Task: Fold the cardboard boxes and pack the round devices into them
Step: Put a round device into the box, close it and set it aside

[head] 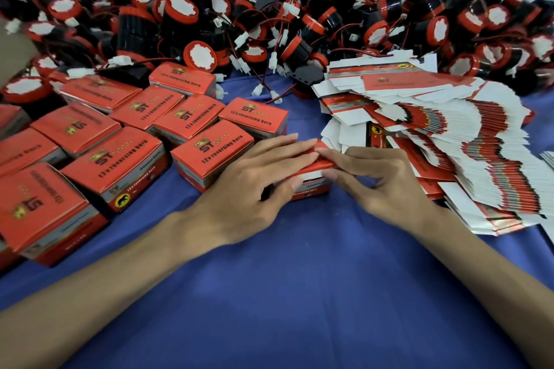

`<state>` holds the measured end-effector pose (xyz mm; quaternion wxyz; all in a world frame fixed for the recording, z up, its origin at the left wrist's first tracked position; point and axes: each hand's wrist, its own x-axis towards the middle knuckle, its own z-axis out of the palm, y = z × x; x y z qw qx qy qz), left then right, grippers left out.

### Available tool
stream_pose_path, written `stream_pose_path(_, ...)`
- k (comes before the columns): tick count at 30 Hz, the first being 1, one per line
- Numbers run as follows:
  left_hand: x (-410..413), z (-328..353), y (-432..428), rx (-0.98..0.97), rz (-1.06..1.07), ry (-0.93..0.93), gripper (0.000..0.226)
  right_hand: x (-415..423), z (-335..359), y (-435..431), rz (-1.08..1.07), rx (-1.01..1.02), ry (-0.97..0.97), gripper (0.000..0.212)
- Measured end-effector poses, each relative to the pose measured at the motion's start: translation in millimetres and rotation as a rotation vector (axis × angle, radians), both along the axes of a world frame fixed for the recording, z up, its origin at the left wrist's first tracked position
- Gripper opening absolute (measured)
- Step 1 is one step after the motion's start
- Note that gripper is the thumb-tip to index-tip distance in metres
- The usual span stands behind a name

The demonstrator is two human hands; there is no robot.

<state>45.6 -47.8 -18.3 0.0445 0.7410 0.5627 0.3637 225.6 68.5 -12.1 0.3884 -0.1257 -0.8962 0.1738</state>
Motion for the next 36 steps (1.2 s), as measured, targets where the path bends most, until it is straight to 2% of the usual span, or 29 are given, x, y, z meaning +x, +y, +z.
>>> stream_pose_path(2,-2.9,1.6,-0.4,-0.098,-0.039,-0.08,0.041,-0.4,-0.6,1.2,-0.011,0.038,0.004,0.034)
stream_pose_path(4,-5.8,1.5,0.2,-0.125,-0.062,-0.074,0.043,-1.7,-3.9,2.4,-0.015,0.043,0.012,0.035)
stream_pose_path(8,-2.8,1.5,2.2,0.044,-0.013,0.011,0.038,-0.2,-6.2,3.2,0.014,-0.115,0.026,0.036)
stream_pose_path(13,-1.2,-0.9,1.1,0.115,0.008,-0.048,0.033,2.5,-3.9,4.9,0.037,0.003,-0.036,0.036)
stream_pose_path(18,-4.8,-1.7,0.4,0.032,-0.055,0.046,0.037,3.5,-1.4,6.4,0.049,0.102,-0.058,0.04)
stream_pose_path(22,-8.8,0.6,0.1,-0.108,-0.108,-0.102,0.042,3.6,0.6,5.8,0.042,0.169,-0.087,0.04)
stream_pose_path(26,-9.0,4.4,-3.1,-0.028,-0.072,-0.274,0.036,1.9,-7.0,-0.1,0.037,-0.038,-0.006,0.036)
stream_pose_path(28,-6.3,4.8,-3.4,0.033,-0.067,-0.295,0.033,1.2,-5.7,0.1,0.038,-0.144,-0.004,0.034)
stream_pose_path(31,-3.9,3.2,-1.8,0.114,-0.054,-0.223,0.028,1.4,-0.6,1.2,0.034,-0.135,-0.021,0.034)
stream_pose_path(36,-5.5,-2.1,-1.4,0.257,-0.083,-0.018,0.025,2.8,0.9,1.4,0.051,0.143,-0.044,0.033)
